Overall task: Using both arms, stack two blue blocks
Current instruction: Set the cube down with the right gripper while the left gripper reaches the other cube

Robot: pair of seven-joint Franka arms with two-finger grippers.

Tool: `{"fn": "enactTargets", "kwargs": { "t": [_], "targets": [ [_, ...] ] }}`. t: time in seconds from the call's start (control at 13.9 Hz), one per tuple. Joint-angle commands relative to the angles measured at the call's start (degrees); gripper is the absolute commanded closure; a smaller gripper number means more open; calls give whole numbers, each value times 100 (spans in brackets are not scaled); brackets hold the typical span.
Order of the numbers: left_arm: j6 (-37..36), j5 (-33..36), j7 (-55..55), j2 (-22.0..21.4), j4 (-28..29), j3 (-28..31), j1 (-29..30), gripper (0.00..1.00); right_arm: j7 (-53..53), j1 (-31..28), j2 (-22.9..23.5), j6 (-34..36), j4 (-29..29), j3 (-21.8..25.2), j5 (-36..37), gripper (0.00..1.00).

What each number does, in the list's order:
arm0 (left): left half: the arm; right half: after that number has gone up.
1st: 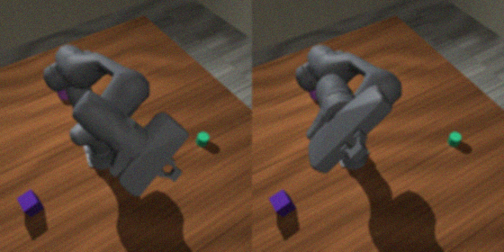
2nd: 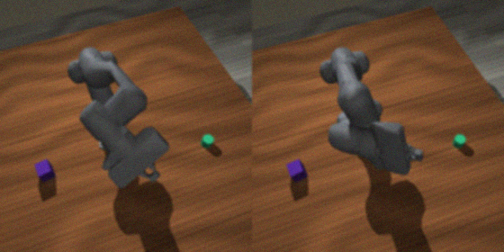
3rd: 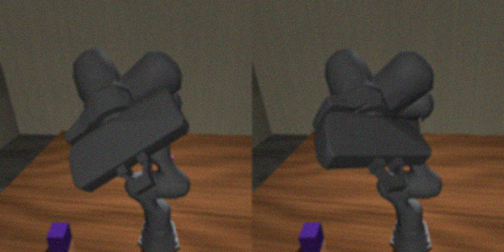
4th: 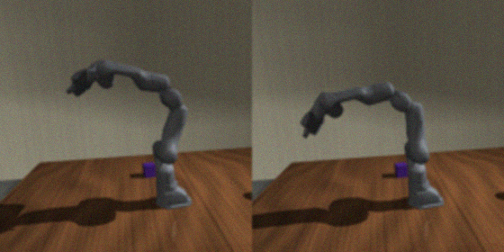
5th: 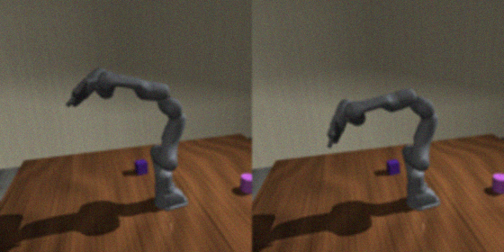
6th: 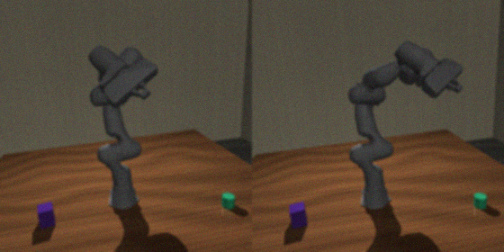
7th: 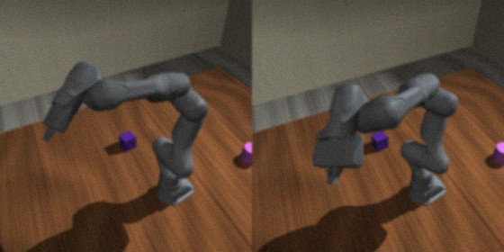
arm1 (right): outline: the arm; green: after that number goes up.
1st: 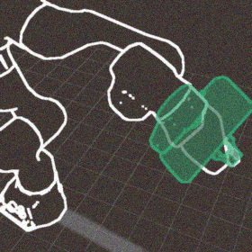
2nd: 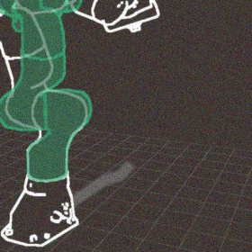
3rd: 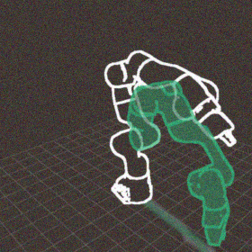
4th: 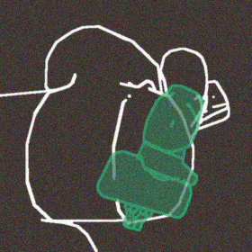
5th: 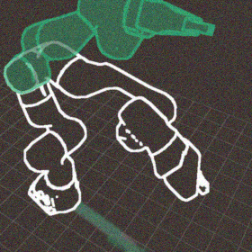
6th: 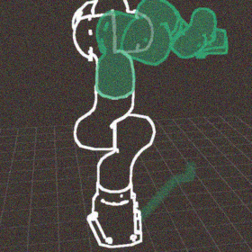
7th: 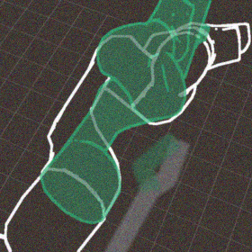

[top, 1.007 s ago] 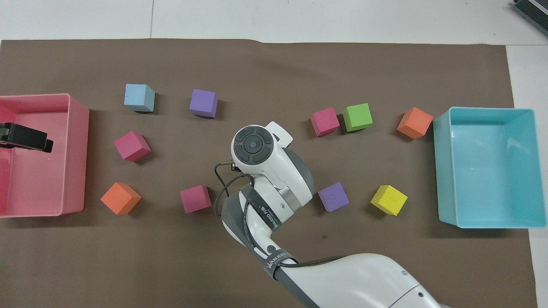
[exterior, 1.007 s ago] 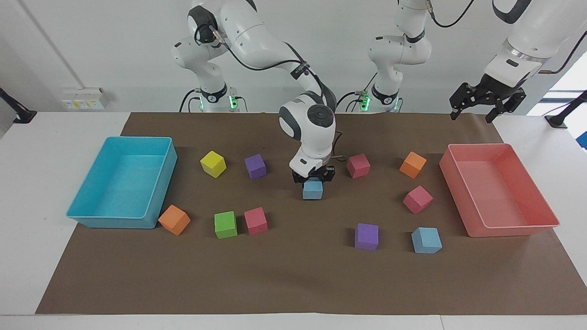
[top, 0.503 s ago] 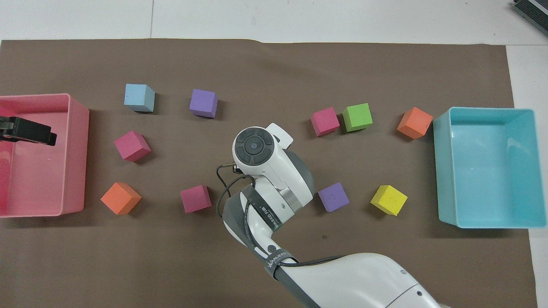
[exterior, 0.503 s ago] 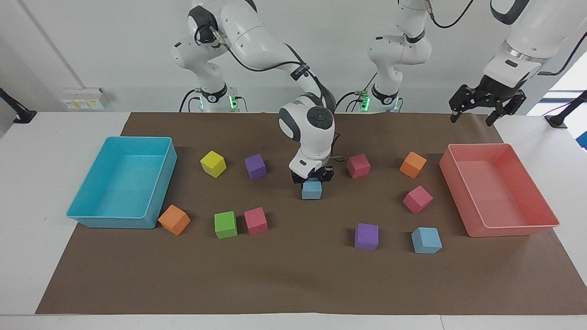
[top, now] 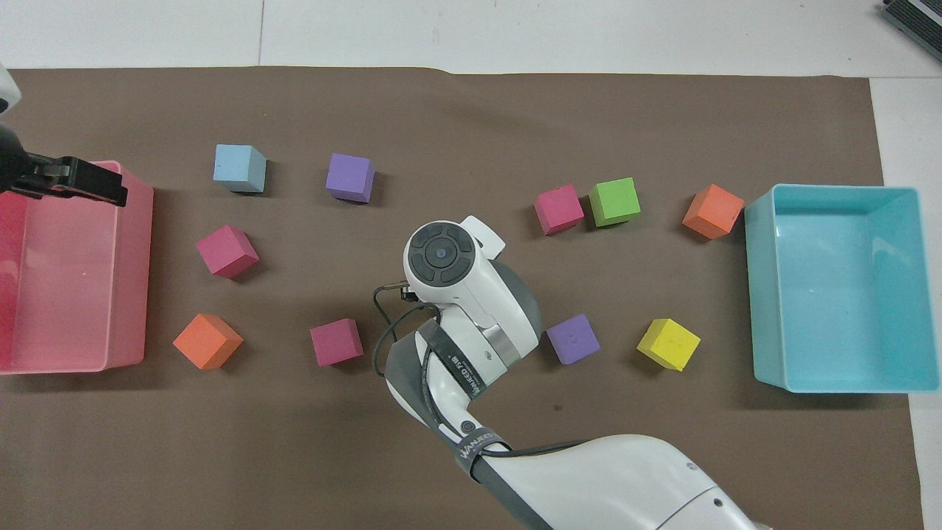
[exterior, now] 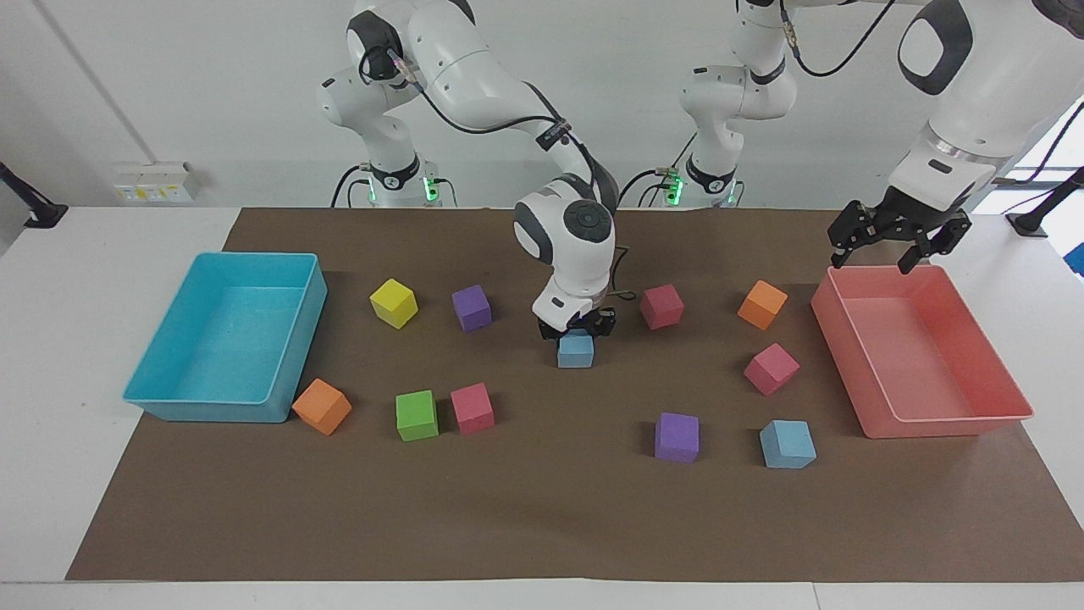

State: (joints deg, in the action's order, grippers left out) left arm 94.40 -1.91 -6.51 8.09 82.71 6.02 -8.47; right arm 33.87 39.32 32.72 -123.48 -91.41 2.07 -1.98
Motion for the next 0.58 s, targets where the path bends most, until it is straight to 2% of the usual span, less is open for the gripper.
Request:
{"fn": "enactTargets", "kwargs": {
  "t": [0.0,0.07,0.14,0.29,0.5],
  "targets": [
    [367,-63,62,342,-211,-13,4,0,-144,-20,-99,-177,-193,-14,-127,59],
    [473,-64,71,430,-211,-13,-5,0,-126,-3,-108,-220,-211,-14,-118,4],
    [622,-64,71,526,-203,-13,-23,0,-109,23,-117,-195,-202,-14,-49,0],
    [947,-72,89,763,-211,-13,-128,0,-108,32,-213,-203,-202,-5,-4,0],
    [1465,-81,247,1159,-211,-13,-189,0,-126,-73,-599,-168,-202,56,-4,0]
  ]
}}
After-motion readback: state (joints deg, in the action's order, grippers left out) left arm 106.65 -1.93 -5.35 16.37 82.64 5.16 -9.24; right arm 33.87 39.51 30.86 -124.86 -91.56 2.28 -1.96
